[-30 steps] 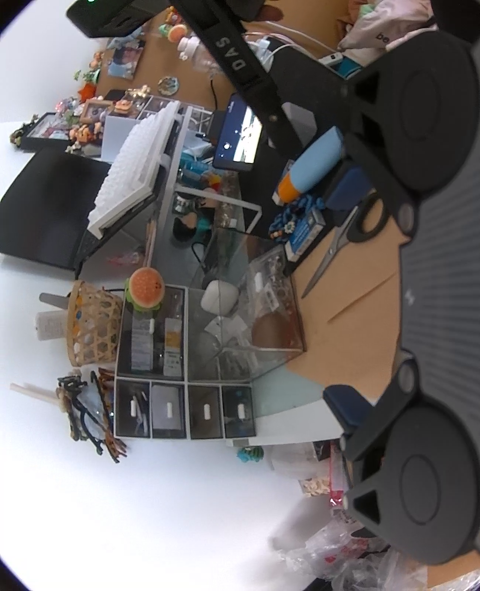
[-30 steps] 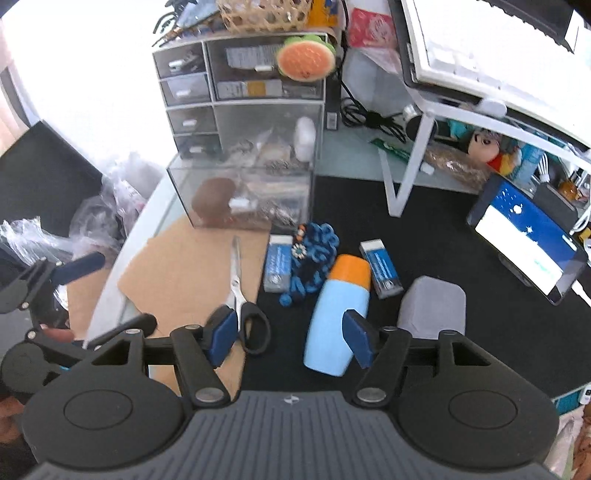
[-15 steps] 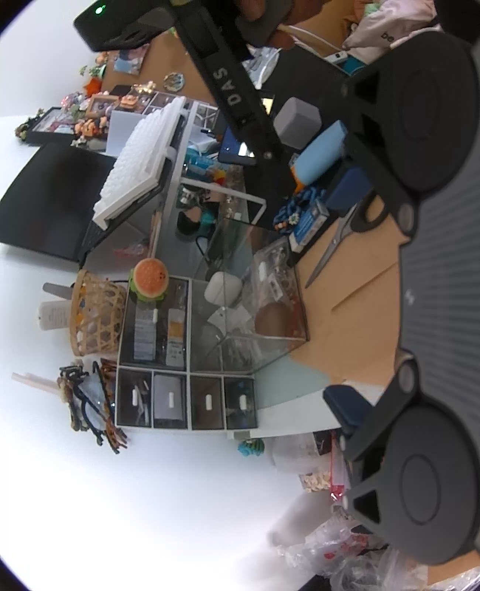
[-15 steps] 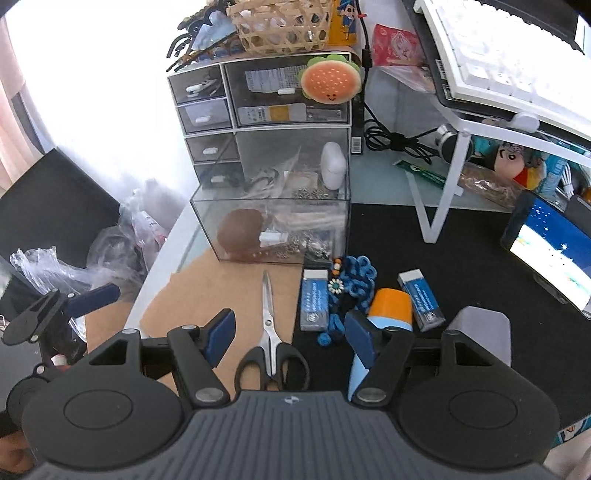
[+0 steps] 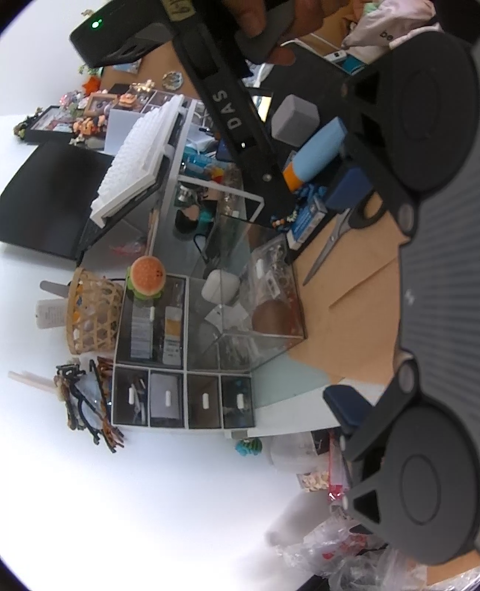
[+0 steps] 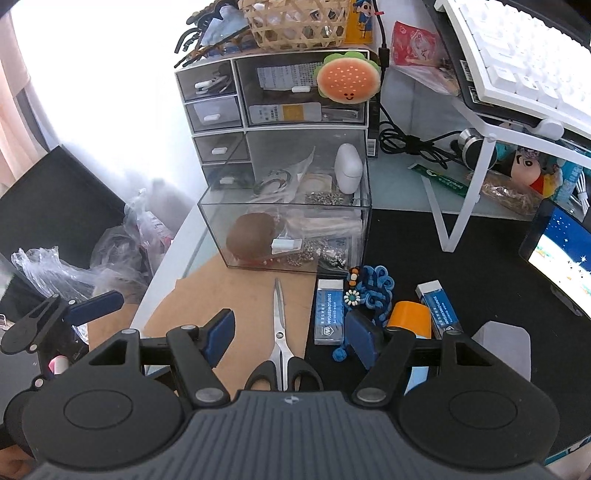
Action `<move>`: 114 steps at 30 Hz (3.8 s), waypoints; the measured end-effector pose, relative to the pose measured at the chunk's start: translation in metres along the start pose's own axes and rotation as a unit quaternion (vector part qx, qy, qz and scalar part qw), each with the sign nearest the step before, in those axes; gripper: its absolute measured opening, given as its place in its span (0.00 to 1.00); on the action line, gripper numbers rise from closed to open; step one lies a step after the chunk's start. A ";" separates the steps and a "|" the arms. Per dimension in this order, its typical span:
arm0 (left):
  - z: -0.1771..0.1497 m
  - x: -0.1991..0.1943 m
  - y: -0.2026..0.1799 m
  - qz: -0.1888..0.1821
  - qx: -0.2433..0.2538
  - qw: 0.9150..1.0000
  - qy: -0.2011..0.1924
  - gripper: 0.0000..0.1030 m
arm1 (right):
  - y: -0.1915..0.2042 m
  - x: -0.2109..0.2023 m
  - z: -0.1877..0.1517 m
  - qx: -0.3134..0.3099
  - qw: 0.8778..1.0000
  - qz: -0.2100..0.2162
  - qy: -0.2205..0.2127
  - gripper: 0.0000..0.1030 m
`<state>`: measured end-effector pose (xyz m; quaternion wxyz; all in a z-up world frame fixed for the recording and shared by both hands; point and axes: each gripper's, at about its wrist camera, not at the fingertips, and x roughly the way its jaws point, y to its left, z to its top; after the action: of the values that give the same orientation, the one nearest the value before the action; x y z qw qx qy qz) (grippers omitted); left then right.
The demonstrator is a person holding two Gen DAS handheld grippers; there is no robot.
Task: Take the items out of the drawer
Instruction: 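Back the right tool away toward the clear drawer stack, then push the lower clear drawer closed with the right gripper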
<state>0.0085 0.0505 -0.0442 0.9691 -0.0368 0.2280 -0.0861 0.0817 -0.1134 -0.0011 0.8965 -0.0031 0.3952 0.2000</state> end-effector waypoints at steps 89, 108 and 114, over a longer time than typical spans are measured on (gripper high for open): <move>-0.006 0.019 0.038 0.021 -0.045 0.999 0.009 1.00 | 0.006 0.087 0.062 -0.056 0.998 -0.012 -0.020 0.29; -0.006 0.024 0.041 0.021 -0.048 0.999 0.012 1.00 | 0.002 0.108 0.082 -0.058 0.997 -0.024 -0.042 0.21; -0.006 0.026 0.043 0.022 -0.051 0.998 0.012 1.00 | 0.001 0.113 0.089 -0.059 0.997 -0.025 -0.045 0.21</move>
<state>0.0350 0.0875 -0.0658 0.9648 -0.0799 0.2447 -0.0532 0.2135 -0.0579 -0.0198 0.9163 -0.0571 0.3418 0.2007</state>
